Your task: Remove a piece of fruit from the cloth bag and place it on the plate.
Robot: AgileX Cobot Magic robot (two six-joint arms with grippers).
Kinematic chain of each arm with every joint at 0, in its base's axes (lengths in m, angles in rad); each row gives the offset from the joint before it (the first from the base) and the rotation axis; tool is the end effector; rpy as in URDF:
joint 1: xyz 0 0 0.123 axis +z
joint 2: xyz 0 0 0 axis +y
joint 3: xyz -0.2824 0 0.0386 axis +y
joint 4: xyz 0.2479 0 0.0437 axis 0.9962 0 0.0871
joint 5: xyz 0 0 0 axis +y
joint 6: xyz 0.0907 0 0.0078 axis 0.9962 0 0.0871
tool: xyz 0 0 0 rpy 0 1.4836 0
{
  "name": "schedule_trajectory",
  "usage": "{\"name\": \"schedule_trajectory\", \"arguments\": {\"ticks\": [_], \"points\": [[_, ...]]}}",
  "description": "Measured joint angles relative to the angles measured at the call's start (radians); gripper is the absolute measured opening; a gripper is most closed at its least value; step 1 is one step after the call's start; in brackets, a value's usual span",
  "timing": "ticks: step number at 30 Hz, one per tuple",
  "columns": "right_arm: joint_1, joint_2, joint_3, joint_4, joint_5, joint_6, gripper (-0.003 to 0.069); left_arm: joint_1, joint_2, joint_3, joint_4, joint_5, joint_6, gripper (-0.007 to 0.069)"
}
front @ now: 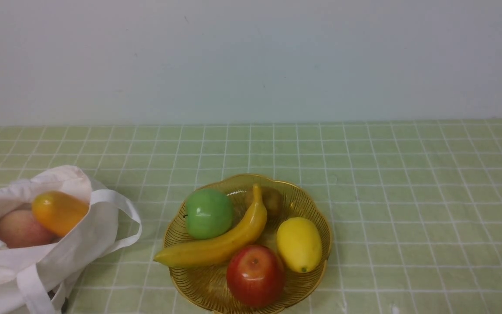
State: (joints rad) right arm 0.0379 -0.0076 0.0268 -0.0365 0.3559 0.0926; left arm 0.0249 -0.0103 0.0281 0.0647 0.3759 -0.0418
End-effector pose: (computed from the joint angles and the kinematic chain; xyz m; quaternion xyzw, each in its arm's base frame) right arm 0.0533 0.0009 0.1724 0.0120 0.8011 0.0237 0.5980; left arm 0.0525 0.0035 0.1705 -0.0096 0.8065 0.0224 0.5908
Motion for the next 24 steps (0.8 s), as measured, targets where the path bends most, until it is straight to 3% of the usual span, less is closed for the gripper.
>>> {"name": "schedule_trajectory", "arguments": {"ticks": [7, 24], "points": [[0.0, 0.0, 0.0, 0.0, 0.0, 0.0, -0.0015, -0.07, 0.0, 0.0, -0.002, 0.004, 0.0, -0.0008], [0.0, 0.0, 0.0, 0.0, 0.0, 0.0, -0.0015, -0.071, 0.0, 0.0, -0.002, 0.005, -0.004, -0.0008]]}}
